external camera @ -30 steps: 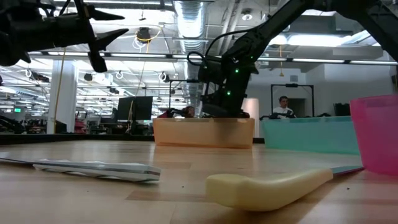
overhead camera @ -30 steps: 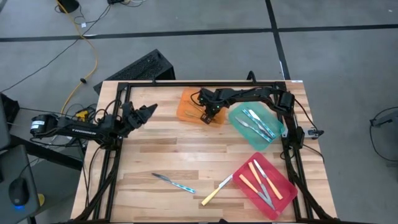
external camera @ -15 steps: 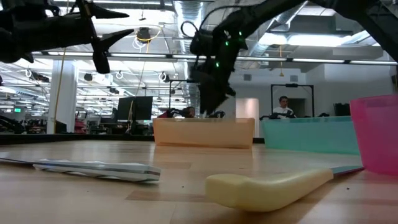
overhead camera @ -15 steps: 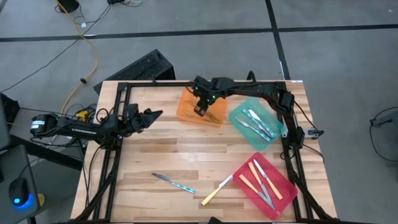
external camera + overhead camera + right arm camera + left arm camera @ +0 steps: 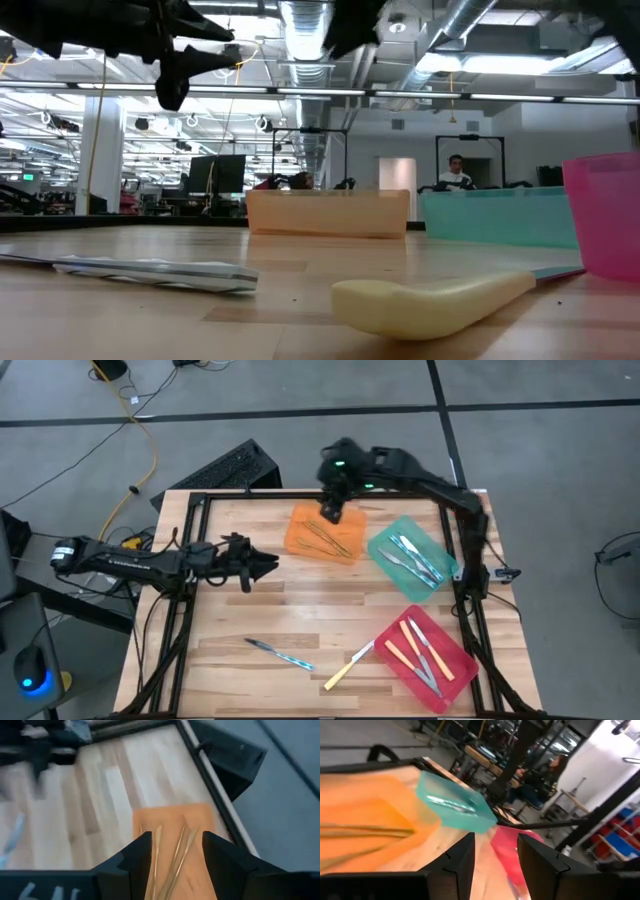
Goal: Sort silverware by color (type)
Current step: Put the white patterned knife into the blue bin
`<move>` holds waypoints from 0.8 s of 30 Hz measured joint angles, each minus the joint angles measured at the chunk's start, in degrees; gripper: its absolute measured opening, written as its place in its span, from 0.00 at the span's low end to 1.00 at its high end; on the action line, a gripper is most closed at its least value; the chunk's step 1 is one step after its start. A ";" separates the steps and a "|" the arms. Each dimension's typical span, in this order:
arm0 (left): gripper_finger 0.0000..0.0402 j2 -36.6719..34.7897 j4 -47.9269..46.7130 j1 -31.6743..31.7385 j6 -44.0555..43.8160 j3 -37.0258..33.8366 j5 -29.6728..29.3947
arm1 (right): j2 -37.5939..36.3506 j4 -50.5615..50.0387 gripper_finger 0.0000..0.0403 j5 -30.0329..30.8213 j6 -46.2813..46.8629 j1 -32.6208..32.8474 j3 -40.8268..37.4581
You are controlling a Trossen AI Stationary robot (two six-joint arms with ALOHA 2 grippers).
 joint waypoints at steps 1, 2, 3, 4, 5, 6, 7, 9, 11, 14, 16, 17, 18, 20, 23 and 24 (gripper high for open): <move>0.32 0.00 0.18 -0.46 0.68 0.04 -1.37 | -2.30 -0.12 0.48 0.08 0.15 0.24 -1.19; 0.32 -0.02 0.56 -0.86 1.30 0.04 -2.51 | -4.62 0.21 0.48 0.30 0.41 0.78 -1.57; 0.32 0.00 0.80 -1.07 1.73 0.04 -3.65 | -7.07 -0.46 0.48 0.31 0.83 0.85 -1.85; 0.32 -0.02 0.71 -1.32 2.05 0.04 -4.57 | -9.31 -2.25 0.48 0.36 0.93 0.85 -1.91; 0.32 0.08 0.72 -1.47 2.19 0.05 -5.00 | -11.37 -3.93 0.48 0.42 0.96 0.97 -1.91; 0.32 0.33 0.73 -1.50 2.14 0.07 -5.13 | -13.43 -4.36 0.48 0.49 1.04 1.43 -1.91; 0.32 0.50 0.58 -1.50 1.62 0.07 -5.13 | -15.23 -4.75 0.48 0.70 1.04 1.79 -1.91; 0.32 1.21 1.20 -1.61 -0.08 0.09 -4.97 | -18.81 -6.32 0.48 1.37 1.08 2.87 -1.97; 0.32 1.92 1.13 -2.09 -1.66 0.09 -4.60 | -22.24 -7.59 0.48 1.96 1.26 4.41 -1.97; 0.32 3.67 1.16 -3.62 -1.98 0.09 -4.18 | -27.23 -11.52 0.48 2.22 2.38 6.87 -1.97; 0.32 5.32 1.51 -4.90 -1.83 0.09 -4.21 | -30.11 -14.74 0.48 2.86 4.42 8.88 -1.97; 0.32 6.34 1.82 -5.56 -1.82 0.09 -4.20 | -31.46 -16.47 0.48 3.82 5.69 10.20 -1.97; 0.32 7.37 2.33 -6.22 -1.87 0.09 -4.20 | -32.71 -18.03 0.48 4.67 7.07 11.62 -1.97; 0.32 9.71 3.83 -7.54 -2.34 0.29 -4.16 | -34.73 -20.88 0.48 6.51 10.12 14.75 -1.97; 0.32 13.27 3.78 -9.33 -2.56 2.41 -4.13 | -37.25 -24.08 0.48 9.03 14.50 19.65 -2.02; 0.32 14.59 3.84 -9.83 -2.08 3.49 -4.13 | -37.93 -24.92 0.48 9.65 15.81 21.24 -2.02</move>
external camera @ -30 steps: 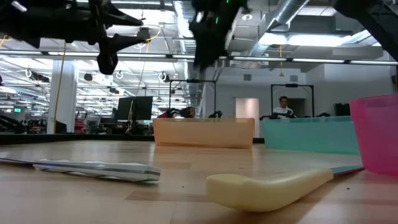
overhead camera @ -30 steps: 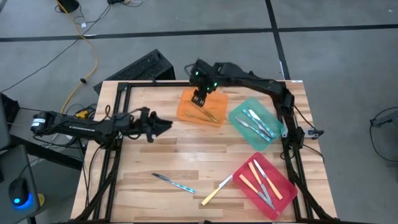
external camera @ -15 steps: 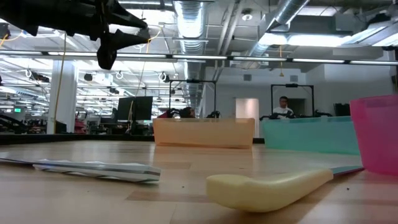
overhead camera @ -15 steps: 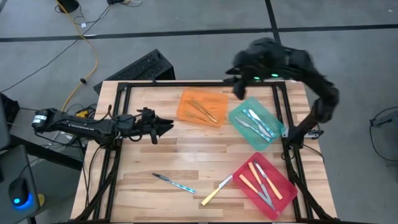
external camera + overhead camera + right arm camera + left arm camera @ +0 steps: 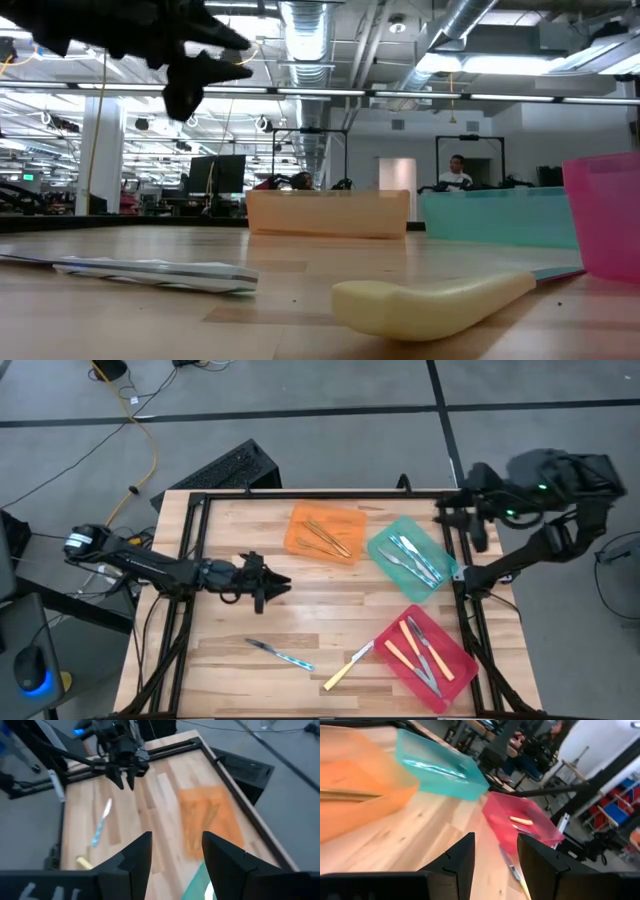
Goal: Sort silverware by color (type)
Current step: Put the white patterned knife into the blue bin
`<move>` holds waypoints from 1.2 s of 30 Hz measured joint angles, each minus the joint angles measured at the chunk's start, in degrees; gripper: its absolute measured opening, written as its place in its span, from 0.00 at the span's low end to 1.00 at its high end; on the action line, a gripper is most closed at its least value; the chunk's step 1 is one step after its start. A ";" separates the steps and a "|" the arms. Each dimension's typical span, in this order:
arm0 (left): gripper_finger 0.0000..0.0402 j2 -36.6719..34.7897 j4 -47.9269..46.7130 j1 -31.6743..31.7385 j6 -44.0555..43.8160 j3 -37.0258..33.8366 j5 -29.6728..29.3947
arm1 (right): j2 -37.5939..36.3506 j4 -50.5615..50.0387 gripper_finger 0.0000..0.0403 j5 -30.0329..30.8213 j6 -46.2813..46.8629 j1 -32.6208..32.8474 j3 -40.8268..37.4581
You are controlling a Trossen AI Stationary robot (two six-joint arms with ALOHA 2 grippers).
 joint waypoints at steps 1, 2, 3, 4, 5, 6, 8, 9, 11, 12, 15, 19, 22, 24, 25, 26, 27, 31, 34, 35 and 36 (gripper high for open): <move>0.32 1.27 -0.03 -0.44 0.67 1.16 0.03 | -0.76 -0.42 0.48 0.40 1.42 1.56 -0.01; 0.32 2.61 -0.22 -0.84 1.44 2.48 0.08 | -1.48 -0.21 0.48 0.95 2.69 3.19 -0.26; 0.32 3.97 -0.59 -1.10 2.21 3.98 0.22 | -2.17 -0.16 0.48 1.35 3.89 4.80 -0.85; 0.32 5.37 -1.25 -1.32 3.03 5.64 0.38 | -2.85 -0.18 0.48 1.81 5.01 6.42 -1.53; 0.32 6.67 -2.03 -1.53 3.83 7.29 0.57 | -3.60 0.06 0.48 2.43 6.05 8.01 -2.41; 0.32 8.08 -2.48 -1.64 4.69 8.90 0.75 | -4.29 -0.11 0.48 3.19 7.10 9.58 -3.52; 0.32 10.97 -2.98 -1.90 6.46 12.61 1.15 | -5.76 -0.35 0.48 5.20 8.85 12.43 -6.13; 0.32 12.33 -3.17 -1.99 7.45 14.41 1.47 | -6.63 -0.26 0.48 5.91 9.44 13.77 -7.89; 0.32 14.92 -3.57 -2.01 9.47 18.11 2.65 | -8.32 -0.08 0.48 7.31 10.83 16.33 -11.47; 0.32 16.18 -4.24 -2.01 10.38 20.14 3.46 | -9.17 0.12 0.48 8.10 11.61 17.54 -13.42; 0.32 19.12 -8.89 -1.98 12.84 26.91 5.86 | -11.68 0.29 0.48 9.89 14.04 20.76 -19.23; 0.32 22.68 -20.56 -1.99 17.74 37.63 6.43 | -15.42 3.45 0.48 10.79 18.05 24.82 -27.76; 0.32 25.89 -29.61 -2.01 20.93 45.34 6.25 | -18.13 6.36 0.48 10.89 21.70 27.74 -34.58; 0.32 27.88 -36.12 -2.01 22.13 50.34 6.21 | -19.67 8.77 0.48 11.96 23.08 29.84 -39.56; 0.32 28.92 -38.05 -2.01 22.85 52.88 6.38 | -20.39 9.96 0.48 12.17 23.35 30.91 -42.05; 0.32 29.83 -40.05 -2.05 23.38 55.45 6.47 | -21.21 11.23 0.48 12.59 23.46 31.99 -44.66; 0.32 30.40 -42.54 -2.20 24.02 57.67 6.48 | -21.85 12.83 0.48 12.73 23.48 32.87 -47.26; 0.32 31.22 -49.50 -3.29 26.62 65.61 6.56 | -23.40 19.94 0.48 13.81 23.43 35.62 -55.72; 0.32 31.12 -54.74 -4.89 25.72 70.31 3.13 | -23.68 25.10 0.48 14.19 23.49 36.81 -59.90; 0.32 31.12 -56.64 -5.64 24.81 71.74 1.71 | -23.63 26.94 0.48 14.22 23.48 37.11 -61.06; 0.32 31.09 -58.87 -6.48 24.43 73.10 0.51 | -23.51 29.01 0.48 14.41 23.46 37.49 -62.11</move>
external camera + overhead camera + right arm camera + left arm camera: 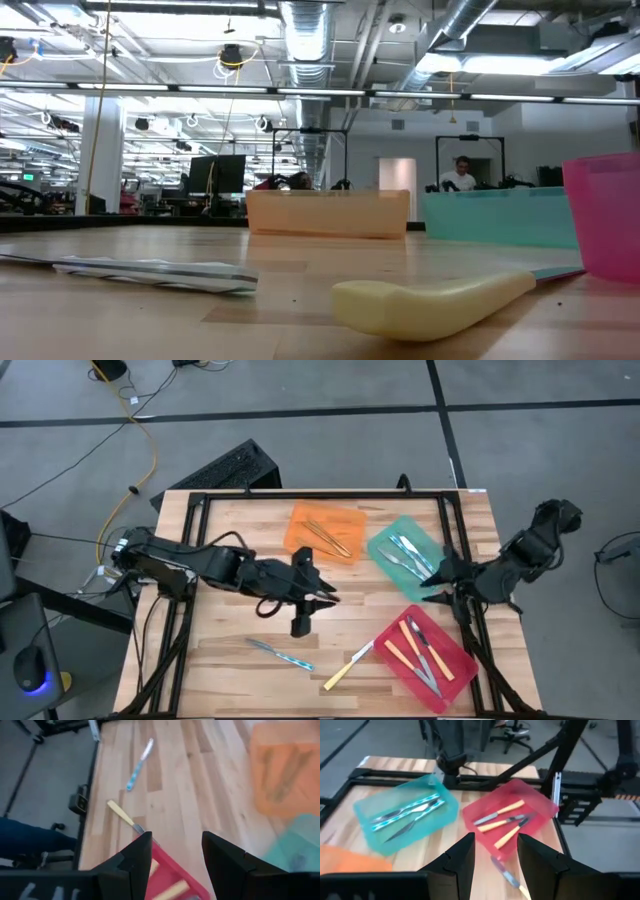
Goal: Sort silverware by color (type)
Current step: Put the white patterned knife into the blue bin
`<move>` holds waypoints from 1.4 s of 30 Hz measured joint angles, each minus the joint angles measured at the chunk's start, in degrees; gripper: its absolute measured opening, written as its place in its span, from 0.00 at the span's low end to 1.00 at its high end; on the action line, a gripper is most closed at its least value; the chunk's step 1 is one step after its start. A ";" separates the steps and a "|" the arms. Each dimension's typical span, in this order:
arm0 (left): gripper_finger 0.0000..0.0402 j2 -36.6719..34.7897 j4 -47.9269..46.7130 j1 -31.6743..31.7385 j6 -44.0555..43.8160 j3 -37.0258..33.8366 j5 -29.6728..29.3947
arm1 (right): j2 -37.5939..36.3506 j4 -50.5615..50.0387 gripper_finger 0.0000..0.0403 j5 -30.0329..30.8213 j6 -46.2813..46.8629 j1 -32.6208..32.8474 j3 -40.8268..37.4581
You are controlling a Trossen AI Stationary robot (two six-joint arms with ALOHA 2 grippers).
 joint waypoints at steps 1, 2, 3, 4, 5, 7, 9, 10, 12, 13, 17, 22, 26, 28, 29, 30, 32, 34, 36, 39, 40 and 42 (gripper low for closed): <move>0.32 -0.06 -2.02 -1.03 -0.08 0.98 -0.81 | 0.02 2.31 0.48 0.20 -0.02 0.46 -1.18; 0.32 -0.14 -3.71 -2.21 0.01 1.44 -1.20 | 0.05 3.89 0.48 0.45 -0.29 0.90 -2.24; 0.32 -0.20 -5.38 -3.40 0.13 1.48 -1.36 | 0.05 5.23 0.48 0.65 -0.86 1.37 -3.19; 0.32 -0.19 -7.45 -4.64 0.24 1.48 -1.31 | 0.04 6.83 0.48 0.66 -1.27 1.74 -4.14; 0.32 0.11 -9.62 -5.93 0.27 1.44 -1.21 | 0.04 8.29 0.48 0.66 -1.44 1.98 -5.06; 0.32 1.21 -13.71 -8.08 -0.28 1.40 -1.21 | 0.67 9.46 0.48 0.65 -1.58 2.00 -6.28; 0.32 2.67 -16.85 -10.02 -1.43 1.37 -1.03 | 1.63 10.04 0.48 0.62 -1.75 2.00 -6.73; 0.32 3.55 -17.90 -10.93 -1.80 1.35 -0.92 | 1.98 10.03 0.48 0.62 -1.81 2.00 -6.74; 0.32 5.41 -19.15 -12.63 -1.99 1.35 -0.46 | 2.29 10.46 0.48 0.64 -1.99 1.98 -6.74; 0.32 6.40 -19.74 -13.32 -1.78 1.33 -0.29 | 2.33 10.79 0.48 0.63 -1.92 1.99 -6.74; 0.32 10.42 -20.87 -15.47 1.14 1.33 -0.07 | 2.34 14.33 0.48 0.62 -0.94 1.98 -6.74; 0.32 15.43 -17.81 -17.20 5.39 -1.38 -1.40 | 2.34 18.60 0.48 0.62 -1.00 2.02 -6.74; 0.32 15.73 -5.77 -18.43 3.29 -9.94 1.17 | 2.34 18.87 0.48 0.62 -1.16 1.83 -6.74; 0.32 15.71 -2.24 -19.07 2.24 -12.80 1.48 | 2.36 19.32 0.48 0.60 -1.12 1.12 -6.74; 0.32 15.71 -1.84 -19.31 2.25 -13.80 1.35 | 2.36 19.78 0.48 0.60 -1.08 0.77 -6.74; 0.32 15.68 -0.96 -19.51 2.53 -14.85 0.98 | 2.36 19.95 0.48 0.60 -0.67 0.52 -6.74; 0.32 15.52 2.76 -19.57 2.87 -18.05 0.31 | 2.36 19.96 0.48 0.60 0.43 0.12 -6.74; 0.32 15.53 7.06 -19.35 2.80 -21.80 0.40 | 2.36 19.95 0.48 0.60 1.03 0.01 -6.74; 0.32 15.63 13.29 -19.02 1.58 -25.45 1.21 | 2.36 19.92 0.48 0.60 1.33 0.01 -6.74; 0.32 15.61 23.42 -18.63 -1.59 -30.00 3.63 | 2.36 19.82 0.48 0.62 0.23 -0.42 -6.74; 0.32 15.52 24.50 -18.63 -2.01 -30.96 4.36 | 2.36 19.81 0.48 0.61 0.16 -0.88 -6.74; 0.32 15.38 25.07 -18.69 -2.15 -32.14 4.82 | 2.36 19.79 0.48 0.61 0.53 -2.05 -6.74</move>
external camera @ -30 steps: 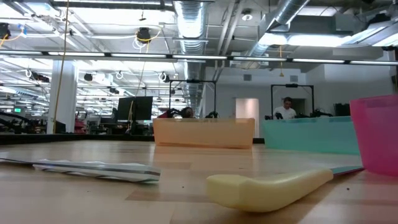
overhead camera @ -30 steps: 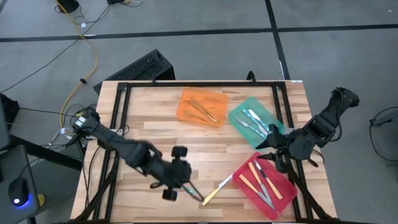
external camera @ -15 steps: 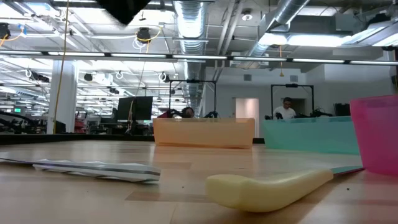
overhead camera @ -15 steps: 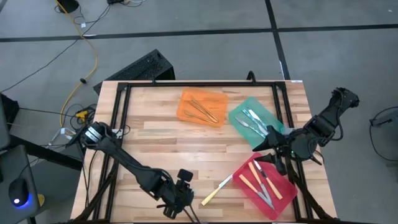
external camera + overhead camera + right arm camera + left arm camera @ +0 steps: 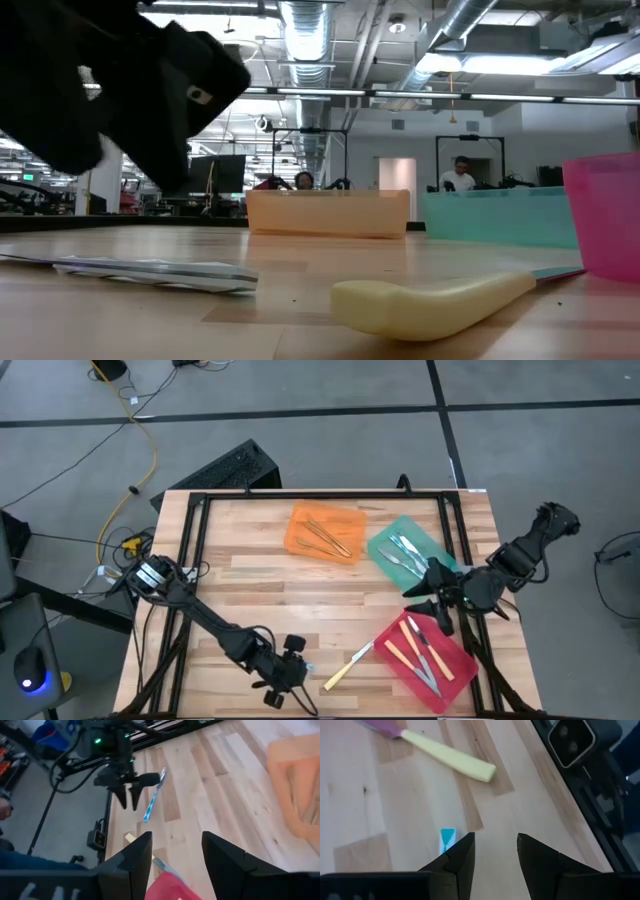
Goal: Sort silverware by color (type)
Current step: Put the white patterned knife into the blue bin
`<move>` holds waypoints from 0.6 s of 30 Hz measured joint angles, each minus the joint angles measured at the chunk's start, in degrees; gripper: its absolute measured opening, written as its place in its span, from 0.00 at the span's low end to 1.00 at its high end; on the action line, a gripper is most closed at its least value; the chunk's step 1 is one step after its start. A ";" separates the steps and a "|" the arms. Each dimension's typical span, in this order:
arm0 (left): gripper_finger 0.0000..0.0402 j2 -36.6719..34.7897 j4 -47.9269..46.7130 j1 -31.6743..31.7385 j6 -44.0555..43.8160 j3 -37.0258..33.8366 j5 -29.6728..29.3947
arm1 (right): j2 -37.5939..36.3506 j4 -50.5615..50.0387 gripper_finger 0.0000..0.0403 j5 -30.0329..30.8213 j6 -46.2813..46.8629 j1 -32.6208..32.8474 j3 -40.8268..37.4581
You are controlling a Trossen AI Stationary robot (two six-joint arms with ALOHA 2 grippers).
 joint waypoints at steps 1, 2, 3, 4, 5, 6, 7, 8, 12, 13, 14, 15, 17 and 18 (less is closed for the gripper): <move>0.32 -0.22 0.32 -0.01 0.01 -0.44 -0.07 | 0.00 0.02 0.48 -0.03 0.27 -0.57 0.00; 0.32 -0.75 0.33 -0.02 0.10 -1.10 -0.21 | 0.00 -0.03 0.48 -0.04 0.63 -1.08 0.00; 0.32 -1.25 0.67 -0.02 0.29 -1.75 -0.34 | 0.00 -0.09 0.48 -0.02 1.07 -1.39 0.00; 0.32 -1.83 2.30 0.00 0.38 -2.60 -0.66 | -0.02 -0.10 0.48 -0.04 1.31 -1.72 0.00; 0.32 -2.43 4.21 0.00 0.55 -3.72 -1.38 | 0.00 -0.17 0.48 -0.04 1.37 -1.92 0.02; 0.32 -3.27 5.48 0.00 0.57 -5.15 -2.03 | 0.00 -0.31 0.48 -0.05 1.38 -2.13 0.02; 0.32 -4.10 6.78 -0.02 0.31 -6.85 -2.58 | 0.00 -0.37 0.48 -0.04 1.37 -2.37 0.01; 0.32 -4.91 8.37 -0.17 -0.55 -8.63 -3.04 | 0.00 -0.40 0.48 -0.04 1.34 -2.57 0.01; 0.32 -8.80 13.32 -0.50 -3.78 -15.51 -2.33 | 0.00 -0.57 0.48 0.10 1.37 -4.37 0.02; 0.32 -10.11 14.17 -0.50 -3.67 -16.77 -2.26 | 0.00 -0.53 0.48 0.08 1.38 -4.95 0.02; 0.32 -11.17 15.21 -0.46 -2.67 -17.86 -2.54 | 0.00 -0.47 0.48 0.06 1.39 -5.45 0.02; 0.32 -11.90 16.38 -0.46 -1.25 -18.63 -2.90 | 0.00 -0.44 0.48 0.05 1.39 -5.90 0.02; 0.32 -12.40 17.25 -0.44 1.78 -19.93 -3.55 | 0.00 -0.41 0.48 0.05 1.41 -6.59 0.02; 0.32 -12.39 17.26 -0.47 2.87 -20.28 -3.60 | 0.00 -0.37 0.48 0.05 1.41 -6.91 0.02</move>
